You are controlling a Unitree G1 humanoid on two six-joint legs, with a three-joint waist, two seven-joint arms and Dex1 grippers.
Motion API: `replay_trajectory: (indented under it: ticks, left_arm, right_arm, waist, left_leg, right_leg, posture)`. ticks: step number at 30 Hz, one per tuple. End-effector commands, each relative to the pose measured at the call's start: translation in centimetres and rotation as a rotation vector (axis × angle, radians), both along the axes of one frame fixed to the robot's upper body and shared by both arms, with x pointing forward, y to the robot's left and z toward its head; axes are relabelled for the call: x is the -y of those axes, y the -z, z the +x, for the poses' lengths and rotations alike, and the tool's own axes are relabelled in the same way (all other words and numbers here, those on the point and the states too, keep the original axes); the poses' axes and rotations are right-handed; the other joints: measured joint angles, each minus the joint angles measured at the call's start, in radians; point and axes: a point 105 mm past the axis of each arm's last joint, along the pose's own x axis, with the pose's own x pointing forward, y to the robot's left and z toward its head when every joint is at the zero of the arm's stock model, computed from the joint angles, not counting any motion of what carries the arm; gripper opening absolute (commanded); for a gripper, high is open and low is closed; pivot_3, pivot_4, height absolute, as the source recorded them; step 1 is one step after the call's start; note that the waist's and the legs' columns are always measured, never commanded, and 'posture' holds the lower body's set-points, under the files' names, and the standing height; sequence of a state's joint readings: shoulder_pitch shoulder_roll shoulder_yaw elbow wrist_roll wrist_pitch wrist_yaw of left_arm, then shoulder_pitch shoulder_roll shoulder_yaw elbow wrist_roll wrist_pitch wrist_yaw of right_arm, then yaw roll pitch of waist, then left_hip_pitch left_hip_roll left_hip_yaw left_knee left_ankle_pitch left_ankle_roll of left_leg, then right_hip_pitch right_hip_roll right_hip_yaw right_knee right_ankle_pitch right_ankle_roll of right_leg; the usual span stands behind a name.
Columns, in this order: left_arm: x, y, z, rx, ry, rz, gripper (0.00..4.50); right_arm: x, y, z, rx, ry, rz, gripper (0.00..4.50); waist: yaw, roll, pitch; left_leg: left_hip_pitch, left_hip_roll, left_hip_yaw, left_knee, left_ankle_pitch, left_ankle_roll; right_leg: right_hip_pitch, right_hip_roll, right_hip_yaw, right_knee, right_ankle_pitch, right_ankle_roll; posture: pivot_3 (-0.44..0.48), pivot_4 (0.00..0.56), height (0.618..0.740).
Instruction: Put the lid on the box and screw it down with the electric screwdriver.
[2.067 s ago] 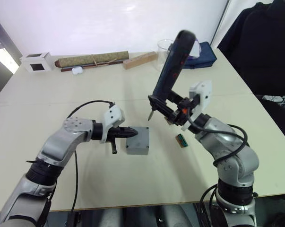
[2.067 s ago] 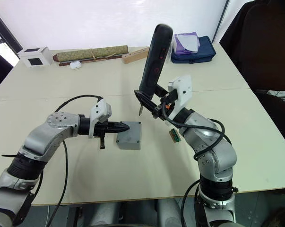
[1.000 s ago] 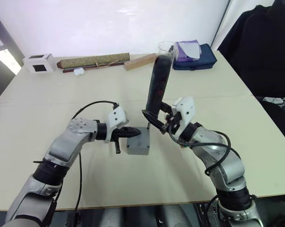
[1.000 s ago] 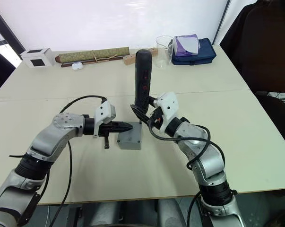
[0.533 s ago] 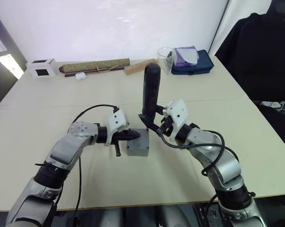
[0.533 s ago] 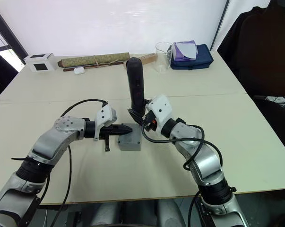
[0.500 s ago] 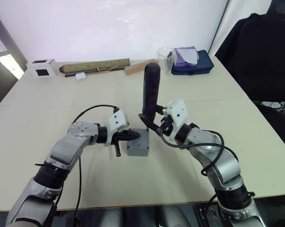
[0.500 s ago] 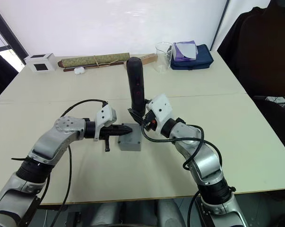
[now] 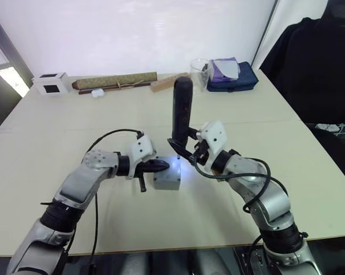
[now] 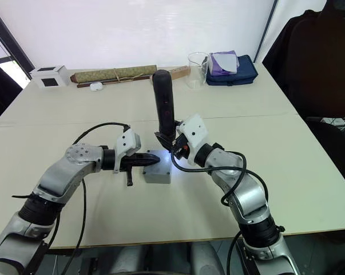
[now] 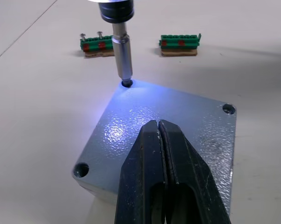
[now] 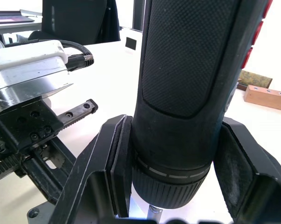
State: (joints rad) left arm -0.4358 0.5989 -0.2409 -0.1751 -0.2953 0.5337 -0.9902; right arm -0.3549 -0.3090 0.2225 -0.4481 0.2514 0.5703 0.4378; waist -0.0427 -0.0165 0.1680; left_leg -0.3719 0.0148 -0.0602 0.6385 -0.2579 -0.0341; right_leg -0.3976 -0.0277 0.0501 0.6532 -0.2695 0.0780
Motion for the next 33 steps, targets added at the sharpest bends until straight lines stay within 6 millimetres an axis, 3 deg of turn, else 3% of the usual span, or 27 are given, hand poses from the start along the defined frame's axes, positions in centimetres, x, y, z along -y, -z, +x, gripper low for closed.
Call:
replay_trajectory:
  ticks: [1, 5, 13, 21, 26, 30, 33]
  left_arm:
    - [-0.6, 1.5, -0.5, -0.048, -0.012, 0.050, 0.00]
    - [-0.8, 1.6, -0.9, -0.048, -0.024, 0.045, 0.00]
    - [-0.5, 2.0, -1.2, -0.029, -0.026, 0.044, 0.00]
    - [-0.1, 2.1, -1.4, -0.032, -0.007, 0.043, 0.00]
    - [0.0, 1.8, -0.8, -0.025, 0.003, 0.041, 0.00]
    - [0.1, 0.2, 0.2, -0.013, -0.005, -0.025, 0.00]
    - [0.6, -1.6, 0.3, -0.048, -0.006, -0.159, 0.00]
  right_arm:
    - [0.2, 3.6, 0.0, -0.134, 0.012, -0.073, 2.12]
    - [0.7, 3.6, -0.3, -0.136, 0.027, -0.068, 2.12]
    - [1.0, 0.5, -1.1, -0.040, -0.001, -0.048, 2.12]
    - [1.4, -5.0, -1.8, 0.066, -0.057, -0.017, 2.12]
    - [1.9, -10.3, -2.3, 0.096, -0.153, 0.085, 2.12]
    - [4.0, -13.0, -0.8, 0.018, -0.133, 0.161, 2.12]
    - [7.5, -12.7, 0.9, -0.216, -0.017, 0.135, 2.12]
  waist:
    - [0.000, -0.001, -0.002]
    - [0.000, 0.000, -0.003]
    - [0.000, 0.000, -0.003]
    - [0.004, 0.000, -0.001]
    - [0.005, 0.001, 0.003]
    - [0.006, 0.002, 0.005]
    - [0.007, 0.002, 0.006]
  left_leg:
    - [0.000, 0.000, 0.000, -0.001, 0.000, 0.000]
    - [0.001, 0.000, 0.000, -0.005, 0.000, 0.000]
    - [0.001, 0.000, 0.000, -0.007, 0.000, 0.000]
    - [-0.002, 0.000, 0.000, -0.008, 0.000, 0.000]
    - [-0.004, 0.000, 0.001, -0.008, 0.000, 0.000]
    - [-0.005, 0.000, 0.001, -0.008, 0.000, 0.000]
    - [-0.005, 0.000, 0.001, -0.008, 0.000, 0.000]
  right_leg:
    - [0.000, 0.000, 0.000, -0.001, 0.000, 0.000]
    - [0.000, 0.000, 0.000, -0.003, 0.000, 0.000]
    - [-0.001, 0.000, 0.000, -0.005, -0.001, 0.000]
    - [-0.004, -0.001, 0.000, -0.006, 0.000, -0.001]
    - [-0.005, -0.001, 0.000, -0.006, 0.001, -0.003]
    - [-0.006, -0.001, 0.000, -0.006, 0.001, -0.003]
    - [-0.006, -0.001, 0.000, -0.006, 0.002, -0.003]
  posture:
    - [0.000, 0.150, 0.740]
    - [0.000, 0.150, 0.740]
    - [0.000, 0.150, 0.740]
    - [0.000, 0.150, 0.740]
    - [0.000, 0.150, 0.740]
    - [0.000, 0.150, 0.740]
    - [0.000, 0.150, 0.740]
